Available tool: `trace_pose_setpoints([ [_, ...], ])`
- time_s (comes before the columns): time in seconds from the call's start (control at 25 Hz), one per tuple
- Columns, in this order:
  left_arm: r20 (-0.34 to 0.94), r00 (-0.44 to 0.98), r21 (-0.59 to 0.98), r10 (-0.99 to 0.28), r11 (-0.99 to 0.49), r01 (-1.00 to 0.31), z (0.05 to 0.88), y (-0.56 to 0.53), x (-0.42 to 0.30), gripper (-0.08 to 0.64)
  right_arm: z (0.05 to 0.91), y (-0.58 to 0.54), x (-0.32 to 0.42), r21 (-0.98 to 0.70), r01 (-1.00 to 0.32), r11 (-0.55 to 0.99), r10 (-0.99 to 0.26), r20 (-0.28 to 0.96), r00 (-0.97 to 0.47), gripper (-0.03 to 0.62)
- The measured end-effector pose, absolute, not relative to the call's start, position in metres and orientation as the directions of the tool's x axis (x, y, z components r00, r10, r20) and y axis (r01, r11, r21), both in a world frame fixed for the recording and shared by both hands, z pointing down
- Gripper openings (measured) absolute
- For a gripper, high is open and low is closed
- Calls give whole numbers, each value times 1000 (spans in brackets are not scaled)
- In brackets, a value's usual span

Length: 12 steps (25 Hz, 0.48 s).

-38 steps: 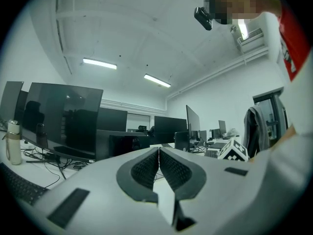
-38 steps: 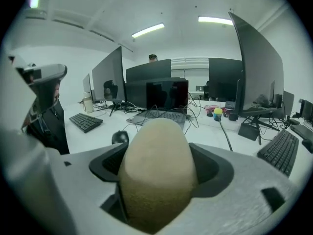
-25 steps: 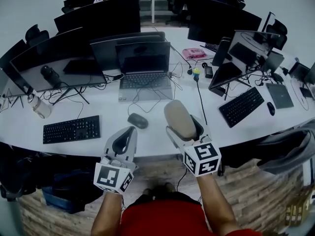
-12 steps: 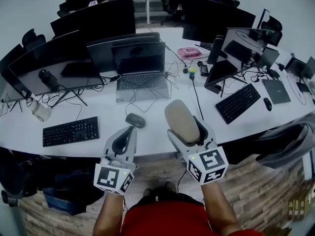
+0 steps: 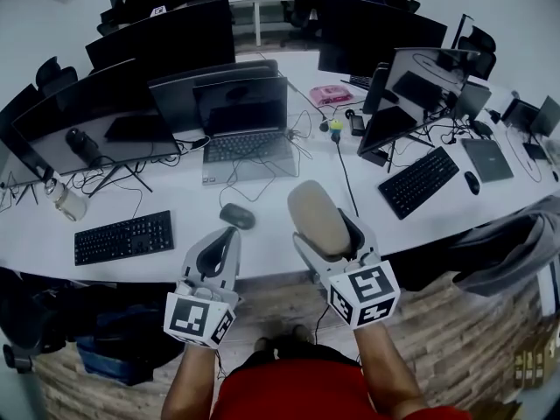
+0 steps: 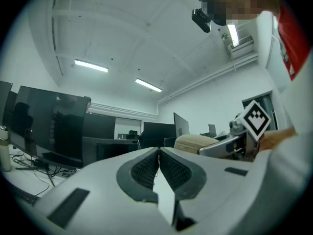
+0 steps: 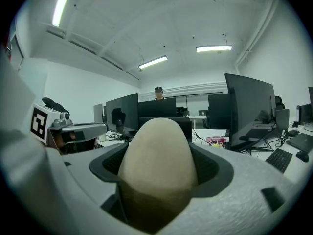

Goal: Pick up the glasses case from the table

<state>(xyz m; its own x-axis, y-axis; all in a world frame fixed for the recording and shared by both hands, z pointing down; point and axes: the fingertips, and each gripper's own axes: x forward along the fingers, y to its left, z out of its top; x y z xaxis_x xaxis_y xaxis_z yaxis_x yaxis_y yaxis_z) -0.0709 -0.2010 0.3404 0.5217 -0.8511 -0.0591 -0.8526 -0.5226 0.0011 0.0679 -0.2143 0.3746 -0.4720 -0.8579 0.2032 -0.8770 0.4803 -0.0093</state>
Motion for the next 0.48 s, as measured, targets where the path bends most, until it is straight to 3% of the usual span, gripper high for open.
trace_pose_setpoints([
  [0.48, -60, 527, 5, -848, -528, -849, 340, -198, -68, 11, 375, -210, 72, -21, -884, 467, -864, 201, -461, 383],
])
